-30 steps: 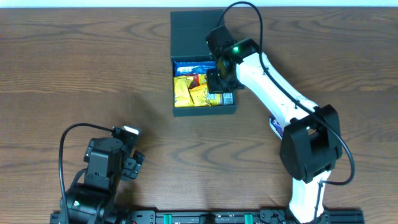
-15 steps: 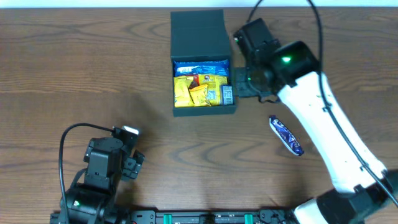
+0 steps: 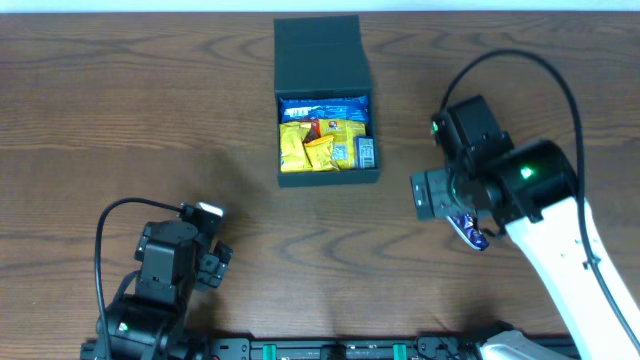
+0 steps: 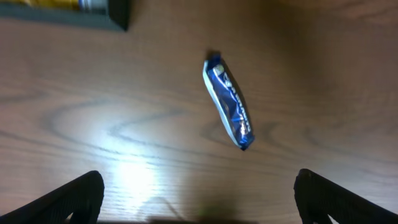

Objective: Pack container
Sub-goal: 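Move the right gripper to the blue Dairy Milk bar, then grasp the Dairy Milk bar with the right gripper and lift it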

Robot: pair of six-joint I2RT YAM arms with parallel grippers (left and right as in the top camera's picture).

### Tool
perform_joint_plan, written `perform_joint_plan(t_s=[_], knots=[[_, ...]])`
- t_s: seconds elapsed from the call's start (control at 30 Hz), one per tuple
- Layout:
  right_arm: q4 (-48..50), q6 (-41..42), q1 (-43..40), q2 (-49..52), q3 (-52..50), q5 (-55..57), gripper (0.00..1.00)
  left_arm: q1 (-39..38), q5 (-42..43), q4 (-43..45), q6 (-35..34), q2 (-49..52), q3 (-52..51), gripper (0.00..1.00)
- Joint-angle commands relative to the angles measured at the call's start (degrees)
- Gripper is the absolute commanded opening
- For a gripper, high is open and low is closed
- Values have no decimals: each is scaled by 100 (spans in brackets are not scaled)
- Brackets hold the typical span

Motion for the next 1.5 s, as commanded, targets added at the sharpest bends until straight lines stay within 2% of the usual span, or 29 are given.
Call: perform_joint_plan(t_s=[0.0,0.17,0.33,0.6,0.7,0.9,1.07,1.47], knots=[[48,-1088,-31,-212,-275,271,99,37,-79,-7,61,-13,2,95],[-15,-2586,-31,-203,-321,579,99,37,-79,-7,61,-13,2,95],[275,-3016,-114,-142,-494,398,99,37,-79,-7,61,-13,2,95],[957,-3250,-938,258,-1390,313,99,37,-79,-7,61,-13,2,95],[1493,-3545,-1178,437,-1502,-313,99,37,-79,-7,61,-13,2,95],[1574,-4207,-1631,911,-1504,-1617,99,37,-79,-7,61,-13,2,95],[1429,-4734,-2011,1456,-1506,-1558,99,37,-79,-7,61,-13,2,95],[2124,-4730,-2452,2166,-1530,-1191,99,37,-79,-7,61,-13,2,95]])
